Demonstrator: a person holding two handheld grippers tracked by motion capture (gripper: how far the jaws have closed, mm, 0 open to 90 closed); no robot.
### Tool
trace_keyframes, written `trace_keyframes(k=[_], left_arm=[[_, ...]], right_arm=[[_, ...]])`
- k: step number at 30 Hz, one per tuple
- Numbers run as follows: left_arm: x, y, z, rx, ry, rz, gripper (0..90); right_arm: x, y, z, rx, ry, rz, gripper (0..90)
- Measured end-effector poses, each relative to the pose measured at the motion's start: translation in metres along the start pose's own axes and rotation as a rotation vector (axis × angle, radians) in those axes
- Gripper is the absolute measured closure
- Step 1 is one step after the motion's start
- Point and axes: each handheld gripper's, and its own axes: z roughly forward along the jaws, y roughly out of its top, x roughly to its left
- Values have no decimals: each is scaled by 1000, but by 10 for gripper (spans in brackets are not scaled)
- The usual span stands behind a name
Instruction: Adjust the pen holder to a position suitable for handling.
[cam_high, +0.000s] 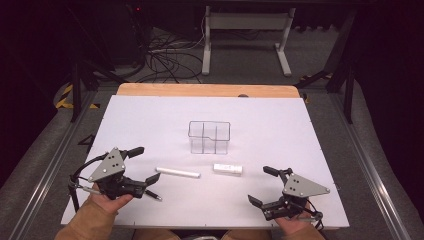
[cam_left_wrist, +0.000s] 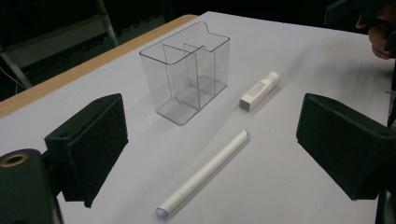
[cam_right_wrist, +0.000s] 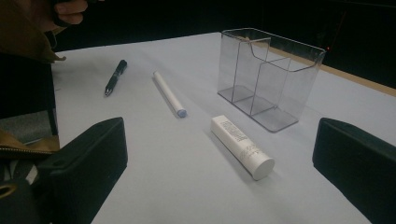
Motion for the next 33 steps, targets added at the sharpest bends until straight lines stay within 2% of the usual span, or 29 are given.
trace_keyframes(k=[4, 8, 12, 18, 24, 28, 33], left_arm=[[1, 2, 0, 25, -6, 15, 115], [3, 7, -3, 72, -35, 47, 164], [6, 9, -4, 133, -52, 72, 198], [10, 12, -3, 231, -60, 133, 212], [17, 13, -1, 319, -87, 160, 233], [19, 14, 1, 367, -109, 161, 241], [21, 15, 2, 414, -115, 201, 242]], right_arm=[[0, 0, 0, -2, 0, -1, 37], [0, 0, -1, -3, 3, 0, 38], [0, 0, -1, -5, 8, 1, 39], [0, 0, 0, -2, 16, 1, 41], [0, 0, 1, -2, 23, 3, 41], [0, 0, 1, -1, 26, 5, 42], [0, 0, 1, -1, 28, 5, 43]])
